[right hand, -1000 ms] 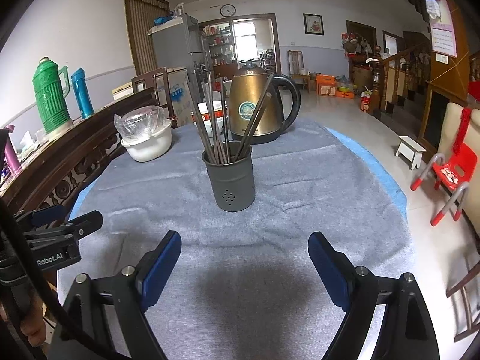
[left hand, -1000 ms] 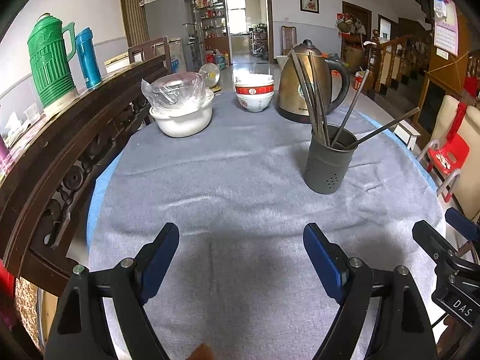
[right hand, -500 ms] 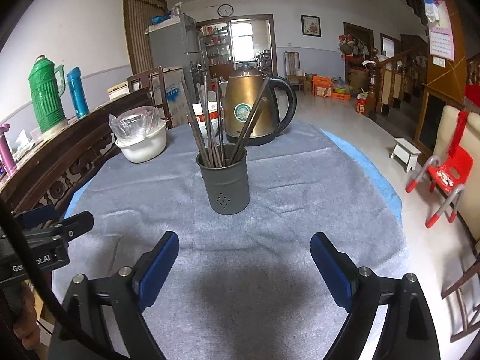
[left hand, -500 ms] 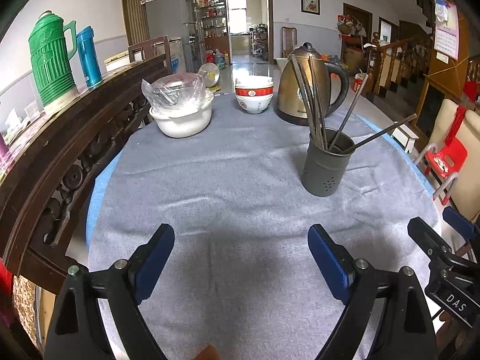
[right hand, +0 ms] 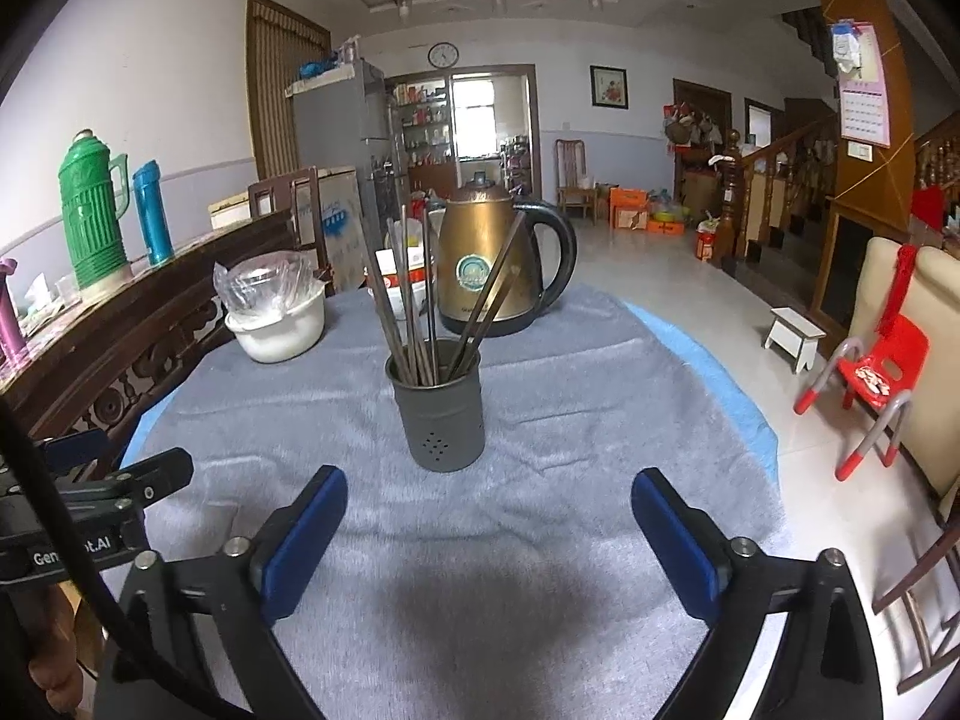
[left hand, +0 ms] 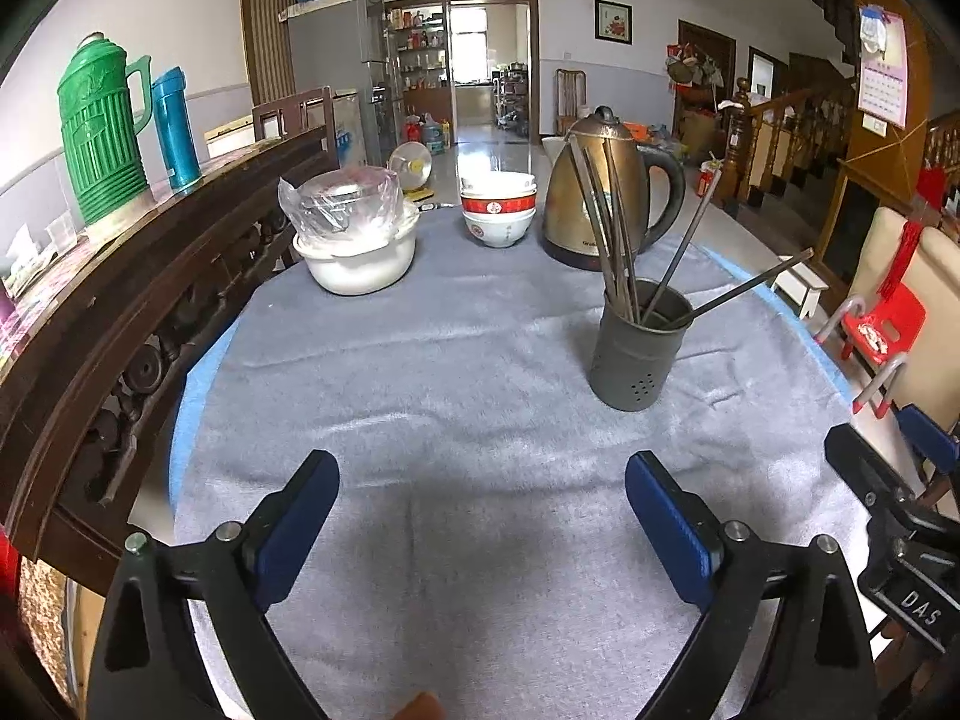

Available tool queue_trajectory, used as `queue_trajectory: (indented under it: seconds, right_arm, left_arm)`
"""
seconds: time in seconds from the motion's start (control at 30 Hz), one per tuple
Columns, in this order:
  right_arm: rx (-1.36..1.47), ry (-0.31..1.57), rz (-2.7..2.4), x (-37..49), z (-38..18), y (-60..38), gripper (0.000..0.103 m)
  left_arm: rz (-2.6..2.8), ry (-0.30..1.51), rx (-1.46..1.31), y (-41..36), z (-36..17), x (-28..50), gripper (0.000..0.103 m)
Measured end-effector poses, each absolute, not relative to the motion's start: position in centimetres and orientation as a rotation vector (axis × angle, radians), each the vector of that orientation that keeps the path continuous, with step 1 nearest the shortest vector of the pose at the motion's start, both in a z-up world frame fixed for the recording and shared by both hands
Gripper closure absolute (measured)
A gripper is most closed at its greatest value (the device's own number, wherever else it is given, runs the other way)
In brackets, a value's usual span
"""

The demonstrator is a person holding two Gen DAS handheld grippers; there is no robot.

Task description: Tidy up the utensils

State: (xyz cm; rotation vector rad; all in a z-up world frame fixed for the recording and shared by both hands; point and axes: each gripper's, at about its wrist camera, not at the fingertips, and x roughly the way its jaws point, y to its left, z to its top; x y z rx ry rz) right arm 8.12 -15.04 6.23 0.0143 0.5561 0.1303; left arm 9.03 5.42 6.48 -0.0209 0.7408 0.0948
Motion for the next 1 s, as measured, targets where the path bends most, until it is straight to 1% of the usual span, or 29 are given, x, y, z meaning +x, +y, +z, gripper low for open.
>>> queue_trajectory:
  seconds: [1.0]
  right_arm:
    - [-0.027,0.546,0.150,8.7,6.5,-13.9,0.004]
  left_arm:
    - [0.118,0.692,-0.040,5.9,7.7,9.6,0.006]
